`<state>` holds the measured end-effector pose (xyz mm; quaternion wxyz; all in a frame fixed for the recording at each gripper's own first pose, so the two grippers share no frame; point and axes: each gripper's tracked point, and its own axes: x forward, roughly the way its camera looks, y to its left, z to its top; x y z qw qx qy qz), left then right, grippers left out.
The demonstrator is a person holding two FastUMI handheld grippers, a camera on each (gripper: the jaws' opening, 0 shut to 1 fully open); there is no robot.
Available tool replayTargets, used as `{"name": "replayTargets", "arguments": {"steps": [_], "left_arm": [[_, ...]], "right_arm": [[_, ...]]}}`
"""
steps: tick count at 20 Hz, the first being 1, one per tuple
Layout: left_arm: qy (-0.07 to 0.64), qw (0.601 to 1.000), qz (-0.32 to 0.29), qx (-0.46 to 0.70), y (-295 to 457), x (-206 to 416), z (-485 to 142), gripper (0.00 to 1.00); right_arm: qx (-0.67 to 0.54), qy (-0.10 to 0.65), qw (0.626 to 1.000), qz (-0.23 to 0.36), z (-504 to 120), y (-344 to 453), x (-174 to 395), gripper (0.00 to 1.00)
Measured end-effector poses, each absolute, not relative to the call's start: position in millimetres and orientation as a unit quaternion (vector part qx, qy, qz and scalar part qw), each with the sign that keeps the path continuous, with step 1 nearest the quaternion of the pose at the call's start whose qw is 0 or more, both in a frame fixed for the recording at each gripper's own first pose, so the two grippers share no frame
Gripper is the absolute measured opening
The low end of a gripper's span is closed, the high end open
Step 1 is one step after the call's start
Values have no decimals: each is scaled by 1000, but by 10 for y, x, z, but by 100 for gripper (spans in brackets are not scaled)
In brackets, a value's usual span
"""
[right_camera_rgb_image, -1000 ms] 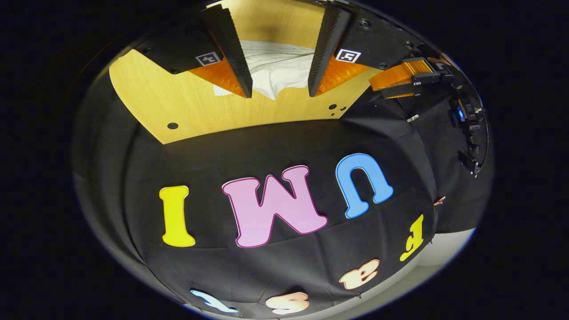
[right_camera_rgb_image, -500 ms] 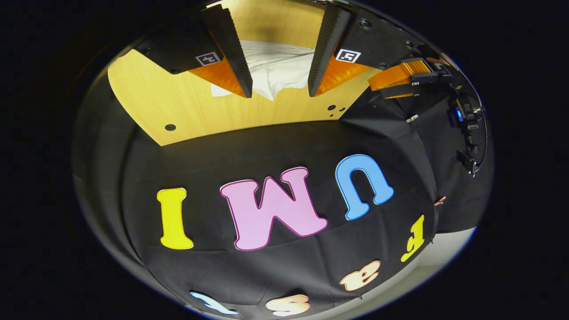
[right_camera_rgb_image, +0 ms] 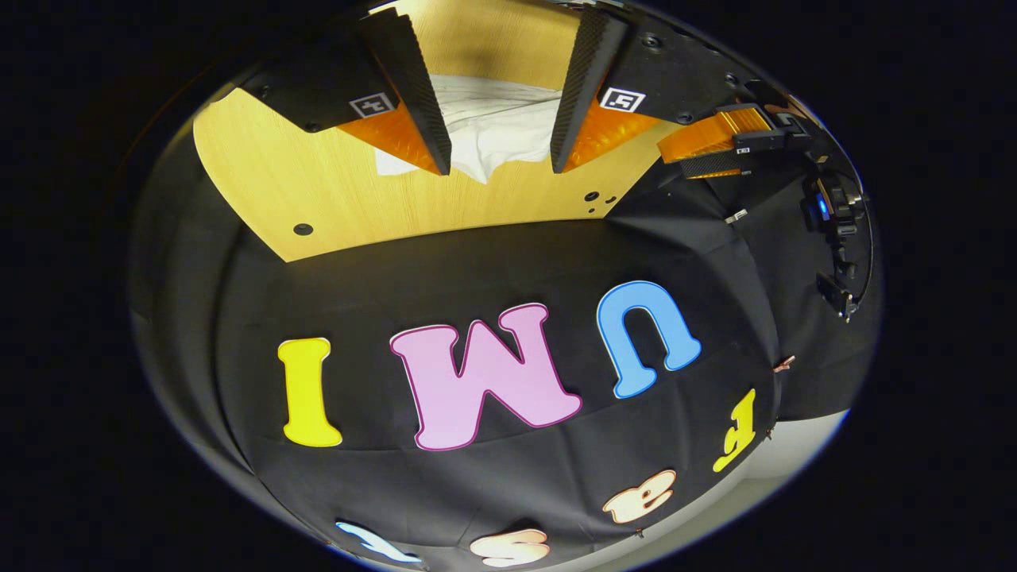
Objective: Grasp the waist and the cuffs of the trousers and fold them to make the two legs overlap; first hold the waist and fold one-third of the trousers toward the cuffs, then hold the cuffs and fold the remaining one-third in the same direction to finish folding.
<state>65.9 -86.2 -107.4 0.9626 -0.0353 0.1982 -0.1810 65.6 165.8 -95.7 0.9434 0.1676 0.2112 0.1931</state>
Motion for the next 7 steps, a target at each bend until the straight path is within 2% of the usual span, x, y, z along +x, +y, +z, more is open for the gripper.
{"name": "replayTargets", "arguments": {"steps": [7], "left_arm": [[199,963,-181,-34,-840,637,-1082,96]], "right_arm": [[170,212,944,185,-958,1663,621,78]]}}
